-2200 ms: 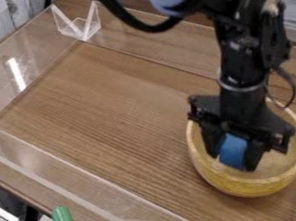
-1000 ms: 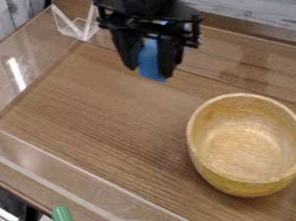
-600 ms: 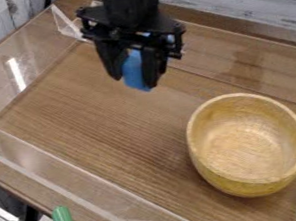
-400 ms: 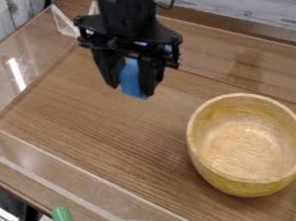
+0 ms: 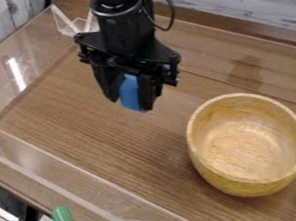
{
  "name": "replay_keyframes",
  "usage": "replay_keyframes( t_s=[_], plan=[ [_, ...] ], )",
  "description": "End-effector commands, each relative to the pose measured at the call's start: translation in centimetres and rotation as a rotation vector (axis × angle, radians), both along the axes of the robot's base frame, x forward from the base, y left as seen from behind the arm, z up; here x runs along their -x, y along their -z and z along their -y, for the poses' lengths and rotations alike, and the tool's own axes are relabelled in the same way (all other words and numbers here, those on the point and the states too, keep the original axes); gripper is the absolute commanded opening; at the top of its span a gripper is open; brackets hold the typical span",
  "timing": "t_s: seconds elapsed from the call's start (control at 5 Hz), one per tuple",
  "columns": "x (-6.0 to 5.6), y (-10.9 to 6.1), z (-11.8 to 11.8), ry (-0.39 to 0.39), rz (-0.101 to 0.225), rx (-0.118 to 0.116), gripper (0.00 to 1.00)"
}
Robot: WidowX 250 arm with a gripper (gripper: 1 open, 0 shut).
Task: Remove the blue block from inside the brown bowl and put it on the table
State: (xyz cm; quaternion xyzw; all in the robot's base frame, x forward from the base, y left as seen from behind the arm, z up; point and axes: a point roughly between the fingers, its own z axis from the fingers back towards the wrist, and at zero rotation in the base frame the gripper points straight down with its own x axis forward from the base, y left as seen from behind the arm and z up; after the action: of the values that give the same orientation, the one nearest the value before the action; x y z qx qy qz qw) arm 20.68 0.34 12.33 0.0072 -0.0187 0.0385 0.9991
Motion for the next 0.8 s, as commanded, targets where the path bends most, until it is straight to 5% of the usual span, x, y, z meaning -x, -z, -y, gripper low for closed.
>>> replay_keyframes(
  t_s=[0.0, 0.6],
  plan=[
    [-0.6, -0.2, 0.2, 0.007, 0.031, 0.008, 0.00],
    [-0.8, 1.7, 0.6, 0.026, 0.015, 0.024, 0.00]
  ],
)
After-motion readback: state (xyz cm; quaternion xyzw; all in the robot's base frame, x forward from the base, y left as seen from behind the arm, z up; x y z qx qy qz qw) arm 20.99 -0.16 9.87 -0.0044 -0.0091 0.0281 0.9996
